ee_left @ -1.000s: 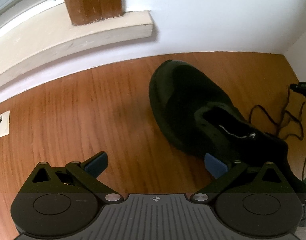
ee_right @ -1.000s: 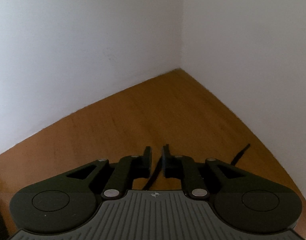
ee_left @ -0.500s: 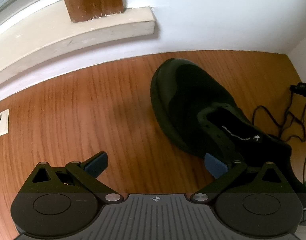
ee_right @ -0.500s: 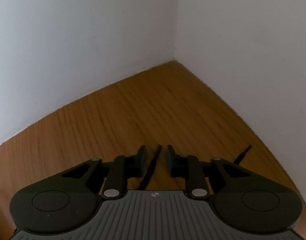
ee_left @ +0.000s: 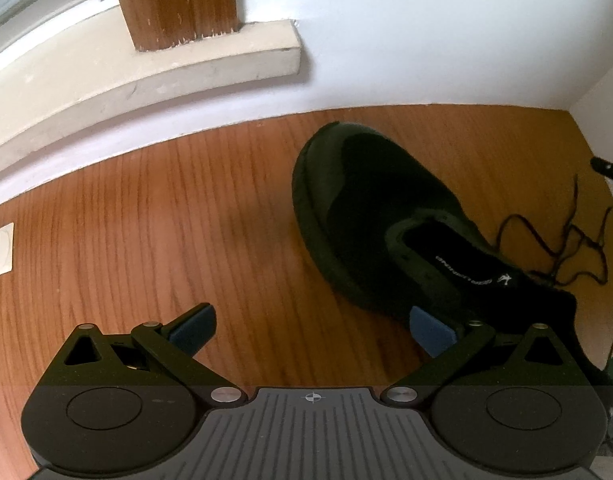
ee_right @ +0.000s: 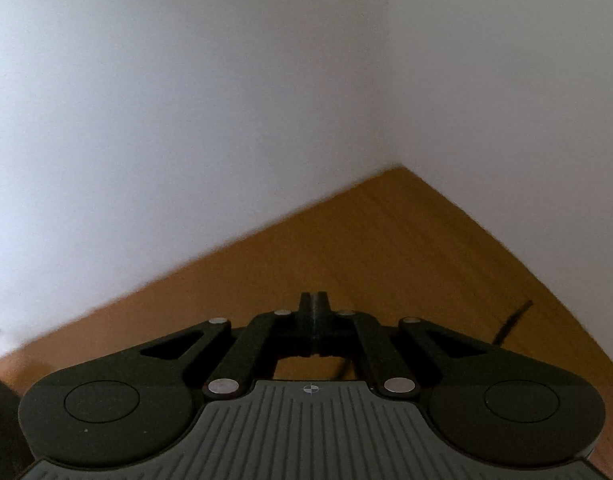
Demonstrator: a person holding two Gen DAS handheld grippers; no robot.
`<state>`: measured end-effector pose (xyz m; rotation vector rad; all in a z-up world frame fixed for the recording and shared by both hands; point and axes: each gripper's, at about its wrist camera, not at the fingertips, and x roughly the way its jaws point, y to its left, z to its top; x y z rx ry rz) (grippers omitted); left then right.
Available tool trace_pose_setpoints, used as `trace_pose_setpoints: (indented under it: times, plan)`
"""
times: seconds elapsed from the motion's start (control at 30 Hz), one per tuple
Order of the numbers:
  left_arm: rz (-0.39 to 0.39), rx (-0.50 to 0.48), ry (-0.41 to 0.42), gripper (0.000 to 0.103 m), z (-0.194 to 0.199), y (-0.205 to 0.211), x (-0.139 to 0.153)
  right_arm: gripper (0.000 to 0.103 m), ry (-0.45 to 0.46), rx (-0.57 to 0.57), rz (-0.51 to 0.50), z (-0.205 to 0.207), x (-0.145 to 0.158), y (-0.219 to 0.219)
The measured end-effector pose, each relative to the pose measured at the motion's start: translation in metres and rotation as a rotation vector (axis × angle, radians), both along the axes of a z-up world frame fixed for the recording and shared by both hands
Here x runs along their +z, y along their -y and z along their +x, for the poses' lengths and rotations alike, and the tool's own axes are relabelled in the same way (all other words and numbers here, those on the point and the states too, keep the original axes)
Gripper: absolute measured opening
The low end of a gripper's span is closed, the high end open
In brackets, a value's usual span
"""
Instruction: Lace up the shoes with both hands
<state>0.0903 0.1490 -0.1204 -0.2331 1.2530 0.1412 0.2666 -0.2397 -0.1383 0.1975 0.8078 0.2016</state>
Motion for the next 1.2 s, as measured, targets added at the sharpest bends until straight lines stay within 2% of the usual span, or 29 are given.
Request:
trace_pose_setpoints:
  times: [0.23, 0.33, 0.43, 0.57, 0.67, 0.83, 0.97, 1.1, 1.13, 1.2]
  plan:
    - [0.029, -0.063, 0.057, 0.103, 0.003, 0.015, 0.015, 0.002, 0.095, 0.051, 0.13, -0.025, 0.051, -0.003]
    - [0.02, -0.069, 0.066, 0.103, 0.004, 0.018, 0.017, 0.005, 0.104, 0.045, 0.075, -0.024, 0.061, -0.003]
    - [0.017, -0.068, 0.062, 0.103, 0.002, 0.018, 0.016, 0.009, 0.04, 0.032, -0.045, -0.01, 0.042, -0.003]
    - [0.015, -0.048, 0.052, 0.103, -0.001, 0.011, 0.014, 0.019, -0.067, 0.019, -0.138, 0.01, 0.003, -0.006]
    - [0.011, -0.026, 0.048, 0.103, -0.003, 0.005, 0.013, 0.029, -0.126, -0.021, -0.169, 0.02, -0.019, -0.01]
    - [0.009, -0.007, 0.038, 0.103, -0.004, -0.002, 0.011, 0.035, -0.16, -0.05, -0.202, 0.029, -0.036, -0.018]
    - [0.004, -0.002, 0.029, 0.103, -0.002, -0.004, 0.008, 0.034, -0.186, -0.057, -0.198, 0.037, -0.046, -0.021]
    - [0.003, -0.005, 0.024, 0.103, -0.001, -0.004, 0.006, 0.018, -0.177, -0.044, -0.204, 0.045, -0.049, -0.026]
    - [0.002, -0.004, 0.022, 0.103, -0.001, -0.004, 0.006, 0.008, -0.177, -0.036, -0.201, 0.046, -0.048, -0.025]
    - [0.0, -0.006, 0.019, 0.103, 0.0, -0.004, 0.005, 0.006, -0.176, -0.02, -0.198, 0.043, -0.045, -0.018]
